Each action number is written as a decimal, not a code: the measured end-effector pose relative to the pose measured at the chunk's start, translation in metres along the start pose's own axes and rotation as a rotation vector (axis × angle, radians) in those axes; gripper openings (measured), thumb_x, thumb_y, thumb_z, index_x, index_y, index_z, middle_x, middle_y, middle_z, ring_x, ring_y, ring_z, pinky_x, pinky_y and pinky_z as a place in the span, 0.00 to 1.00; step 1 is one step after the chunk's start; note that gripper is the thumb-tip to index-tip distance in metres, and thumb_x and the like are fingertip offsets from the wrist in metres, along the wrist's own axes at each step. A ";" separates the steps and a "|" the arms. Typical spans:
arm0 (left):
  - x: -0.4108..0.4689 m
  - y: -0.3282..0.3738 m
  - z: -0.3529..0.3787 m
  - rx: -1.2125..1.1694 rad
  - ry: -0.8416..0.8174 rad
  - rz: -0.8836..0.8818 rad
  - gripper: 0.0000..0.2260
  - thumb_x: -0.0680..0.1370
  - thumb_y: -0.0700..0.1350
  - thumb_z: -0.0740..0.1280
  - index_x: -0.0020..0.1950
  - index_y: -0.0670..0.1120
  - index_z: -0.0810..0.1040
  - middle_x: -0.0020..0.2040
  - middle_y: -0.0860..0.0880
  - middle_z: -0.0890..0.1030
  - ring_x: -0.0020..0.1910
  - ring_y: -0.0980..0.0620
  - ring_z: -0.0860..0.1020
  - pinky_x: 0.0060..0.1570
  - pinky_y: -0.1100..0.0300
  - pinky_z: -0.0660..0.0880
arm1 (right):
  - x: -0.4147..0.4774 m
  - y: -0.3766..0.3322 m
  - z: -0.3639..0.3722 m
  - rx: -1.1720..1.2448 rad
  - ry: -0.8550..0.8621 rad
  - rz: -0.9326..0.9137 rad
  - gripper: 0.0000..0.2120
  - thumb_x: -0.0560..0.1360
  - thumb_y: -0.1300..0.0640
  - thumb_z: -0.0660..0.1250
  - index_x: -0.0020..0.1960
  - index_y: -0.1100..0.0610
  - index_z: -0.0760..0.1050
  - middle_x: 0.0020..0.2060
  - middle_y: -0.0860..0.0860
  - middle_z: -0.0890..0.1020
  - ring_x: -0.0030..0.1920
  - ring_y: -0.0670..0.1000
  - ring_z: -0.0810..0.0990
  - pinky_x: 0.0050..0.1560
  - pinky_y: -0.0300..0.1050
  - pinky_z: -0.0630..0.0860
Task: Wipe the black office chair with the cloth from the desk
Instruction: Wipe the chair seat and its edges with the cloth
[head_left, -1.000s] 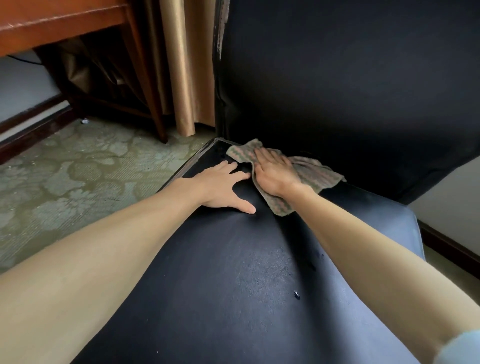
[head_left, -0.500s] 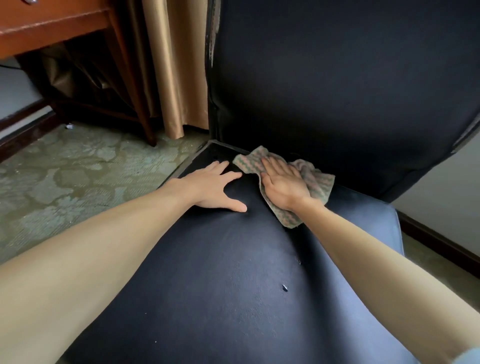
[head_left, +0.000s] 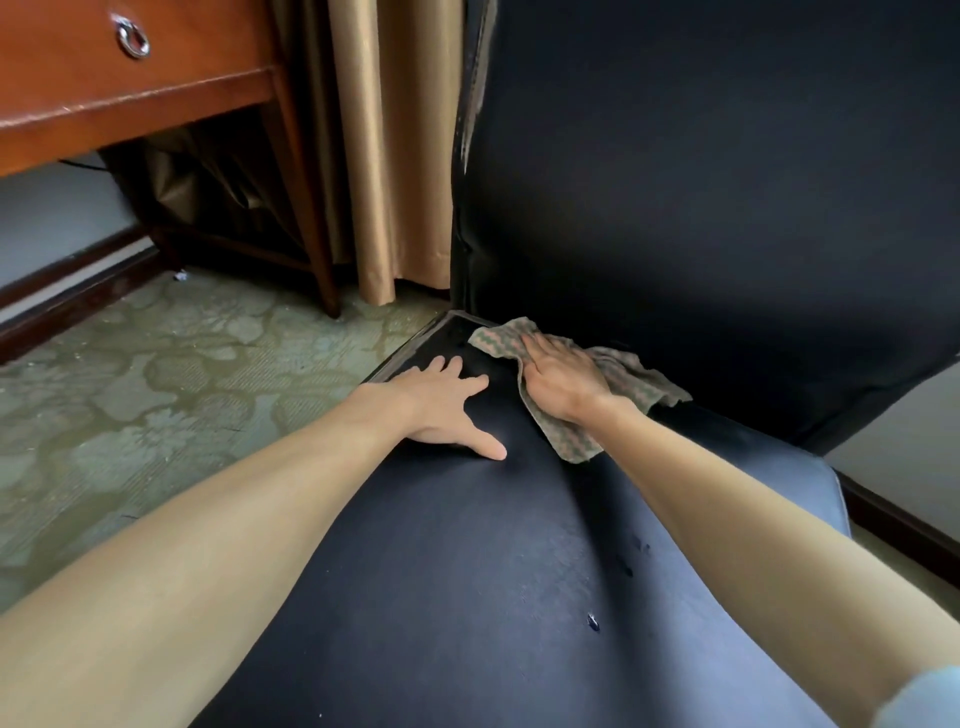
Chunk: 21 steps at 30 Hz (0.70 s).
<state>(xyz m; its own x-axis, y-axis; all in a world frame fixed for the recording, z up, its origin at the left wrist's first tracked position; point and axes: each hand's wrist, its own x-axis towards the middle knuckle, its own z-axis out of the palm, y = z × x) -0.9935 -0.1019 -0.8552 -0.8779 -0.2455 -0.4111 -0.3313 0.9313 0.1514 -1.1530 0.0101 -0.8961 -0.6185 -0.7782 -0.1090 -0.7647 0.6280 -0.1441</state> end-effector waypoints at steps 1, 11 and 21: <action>0.000 0.000 0.000 0.010 0.000 -0.002 0.48 0.69 0.72 0.64 0.80 0.54 0.46 0.80 0.44 0.44 0.78 0.44 0.42 0.75 0.46 0.46 | 0.007 -0.005 -0.001 0.005 -0.006 -0.024 0.25 0.83 0.50 0.43 0.79 0.54 0.46 0.79 0.50 0.50 0.78 0.48 0.48 0.76 0.47 0.43; -0.004 0.000 -0.002 0.160 -0.039 -0.068 0.49 0.66 0.79 0.56 0.79 0.56 0.44 0.80 0.44 0.46 0.78 0.42 0.48 0.72 0.44 0.53 | 0.006 -0.013 0.009 0.034 0.069 -0.135 0.25 0.83 0.45 0.42 0.79 0.49 0.48 0.79 0.46 0.51 0.78 0.46 0.46 0.75 0.49 0.43; -0.020 0.003 0.003 0.089 -0.087 -0.193 0.50 0.63 0.80 0.56 0.78 0.61 0.42 0.80 0.49 0.42 0.78 0.45 0.44 0.74 0.46 0.51 | -0.083 0.024 0.015 0.090 0.102 0.118 0.29 0.80 0.43 0.40 0.79 0.51 0.48 0.79 0.49 0.50 0.78 0.50 0.44 0.76 0.59 0.40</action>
<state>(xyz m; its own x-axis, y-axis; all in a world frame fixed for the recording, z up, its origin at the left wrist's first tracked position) -0.9760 -0.0937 -0.8489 -0.7666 -0.4012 -0.5014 -0.4553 0.8902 -0.0162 -1.1172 0.0895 -0.9057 -0.7214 -0.6918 -0.0302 -0.6696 0.7080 -0.2245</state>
